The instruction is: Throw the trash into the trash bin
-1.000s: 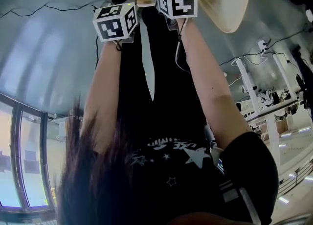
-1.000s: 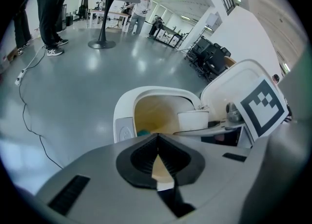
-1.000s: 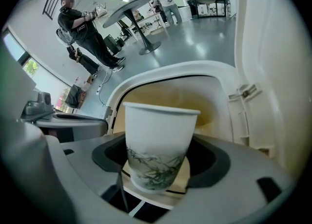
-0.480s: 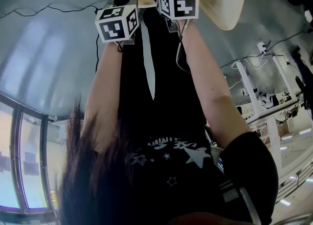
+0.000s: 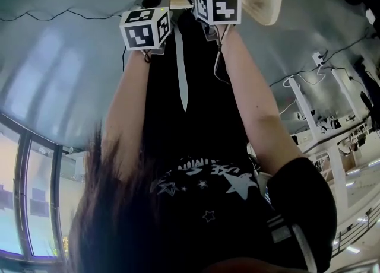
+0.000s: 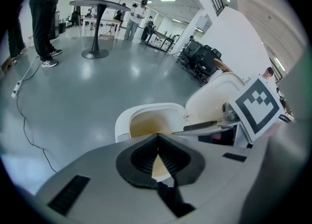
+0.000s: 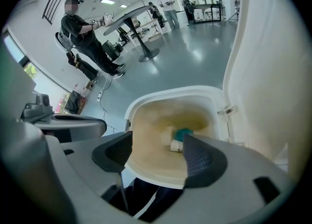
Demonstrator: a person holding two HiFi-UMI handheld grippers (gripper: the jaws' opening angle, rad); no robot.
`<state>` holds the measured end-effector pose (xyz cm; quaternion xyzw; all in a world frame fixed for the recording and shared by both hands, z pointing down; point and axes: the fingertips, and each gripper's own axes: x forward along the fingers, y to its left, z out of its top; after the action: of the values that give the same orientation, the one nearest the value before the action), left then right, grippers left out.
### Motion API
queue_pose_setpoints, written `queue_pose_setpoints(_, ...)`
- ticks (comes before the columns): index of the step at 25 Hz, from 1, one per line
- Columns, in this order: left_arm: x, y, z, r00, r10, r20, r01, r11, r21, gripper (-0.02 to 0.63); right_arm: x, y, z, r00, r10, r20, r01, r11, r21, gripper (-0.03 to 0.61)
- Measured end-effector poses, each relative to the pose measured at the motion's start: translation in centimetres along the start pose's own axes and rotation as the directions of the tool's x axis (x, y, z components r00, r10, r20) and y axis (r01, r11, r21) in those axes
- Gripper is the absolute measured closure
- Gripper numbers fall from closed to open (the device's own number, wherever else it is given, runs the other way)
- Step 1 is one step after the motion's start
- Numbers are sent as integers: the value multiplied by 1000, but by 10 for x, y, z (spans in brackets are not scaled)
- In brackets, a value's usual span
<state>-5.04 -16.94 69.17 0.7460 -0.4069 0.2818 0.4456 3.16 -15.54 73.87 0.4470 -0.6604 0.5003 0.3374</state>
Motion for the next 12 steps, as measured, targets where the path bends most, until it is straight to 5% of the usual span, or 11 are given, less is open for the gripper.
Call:
queue_pose_setpoints(8, -42, -24, 47, 997, -49, 66, 44, 996, 76, 603, -43, 28, 21, 999, 9, 49, -8, 999, -32, 250)
queue_pose_setpoints(12, -66, -33, 57, 994, -73, 76, 64, 991, 117, 603, -70, 45, 27, 997, -27, 69, 32, 997, -75, 310)
